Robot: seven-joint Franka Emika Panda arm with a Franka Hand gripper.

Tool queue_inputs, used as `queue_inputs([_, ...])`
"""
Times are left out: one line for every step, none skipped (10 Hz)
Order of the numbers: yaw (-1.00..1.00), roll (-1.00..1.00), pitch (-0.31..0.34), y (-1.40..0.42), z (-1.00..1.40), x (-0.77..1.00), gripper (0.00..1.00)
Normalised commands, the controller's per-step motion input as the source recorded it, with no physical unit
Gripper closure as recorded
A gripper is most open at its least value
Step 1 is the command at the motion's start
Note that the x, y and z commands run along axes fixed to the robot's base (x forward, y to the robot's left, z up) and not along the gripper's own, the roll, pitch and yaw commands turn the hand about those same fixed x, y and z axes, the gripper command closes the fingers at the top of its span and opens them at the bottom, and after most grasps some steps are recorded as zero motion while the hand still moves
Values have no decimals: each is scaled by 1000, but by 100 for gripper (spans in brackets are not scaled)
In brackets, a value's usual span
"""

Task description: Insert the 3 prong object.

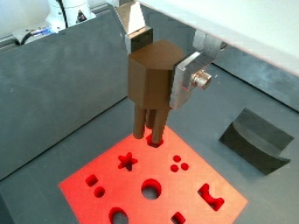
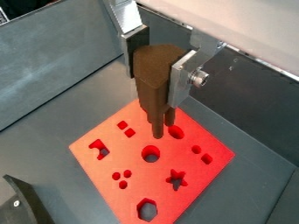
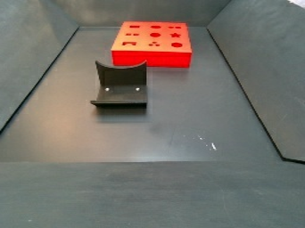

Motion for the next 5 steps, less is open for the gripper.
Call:
queue_inputs([-6, 0, 0, 6, 0, -3, 100])
queue_inputs([0, 0, 0, 0, -17, 0, 100])
queue_inputs([111, 106, -29, 0, -163, 100, 100])
queue_inputs([354, 166, -87, 77, -169, 220, 100])
queue_inputs([634, 143, -109, 157, -169, 177, 100])
